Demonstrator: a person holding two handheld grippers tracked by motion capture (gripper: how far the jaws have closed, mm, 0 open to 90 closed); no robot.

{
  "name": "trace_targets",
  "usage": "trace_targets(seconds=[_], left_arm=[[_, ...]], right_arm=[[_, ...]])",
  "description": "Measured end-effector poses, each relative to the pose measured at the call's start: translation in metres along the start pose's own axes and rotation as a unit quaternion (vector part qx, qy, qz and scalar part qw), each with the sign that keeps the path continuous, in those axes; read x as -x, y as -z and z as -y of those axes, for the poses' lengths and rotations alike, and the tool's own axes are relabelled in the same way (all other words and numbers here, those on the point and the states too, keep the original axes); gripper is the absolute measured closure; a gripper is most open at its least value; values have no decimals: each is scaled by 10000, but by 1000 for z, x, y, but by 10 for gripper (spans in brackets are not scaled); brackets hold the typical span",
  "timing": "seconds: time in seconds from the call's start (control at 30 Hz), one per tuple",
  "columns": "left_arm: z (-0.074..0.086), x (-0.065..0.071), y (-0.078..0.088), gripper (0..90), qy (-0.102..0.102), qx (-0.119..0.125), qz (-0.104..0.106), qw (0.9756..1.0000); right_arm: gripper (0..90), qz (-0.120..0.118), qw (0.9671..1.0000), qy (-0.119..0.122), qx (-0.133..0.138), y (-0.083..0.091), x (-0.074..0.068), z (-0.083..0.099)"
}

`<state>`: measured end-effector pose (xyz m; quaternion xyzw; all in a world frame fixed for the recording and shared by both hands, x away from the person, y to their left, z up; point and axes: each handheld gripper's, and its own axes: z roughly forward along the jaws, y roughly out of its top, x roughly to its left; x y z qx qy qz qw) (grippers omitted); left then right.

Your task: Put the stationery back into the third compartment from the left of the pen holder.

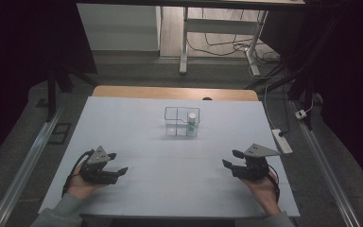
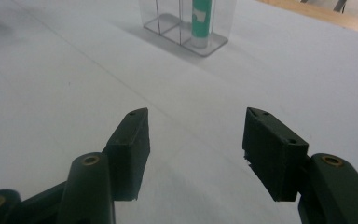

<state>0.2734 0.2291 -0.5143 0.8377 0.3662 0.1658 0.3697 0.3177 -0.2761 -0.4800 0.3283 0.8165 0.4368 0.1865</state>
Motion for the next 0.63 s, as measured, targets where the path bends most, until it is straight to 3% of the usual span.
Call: trace_targets(seconds=[0.3,0.63], left_arm=[[0,1,0,270,-17,-1,0,10000],[0,0,0,268,0,10,-8,10000]], right_arm=[[400,130,9997,-86,-178,9,14,26],[383,96,9997,-114,-179,6,15,28]])
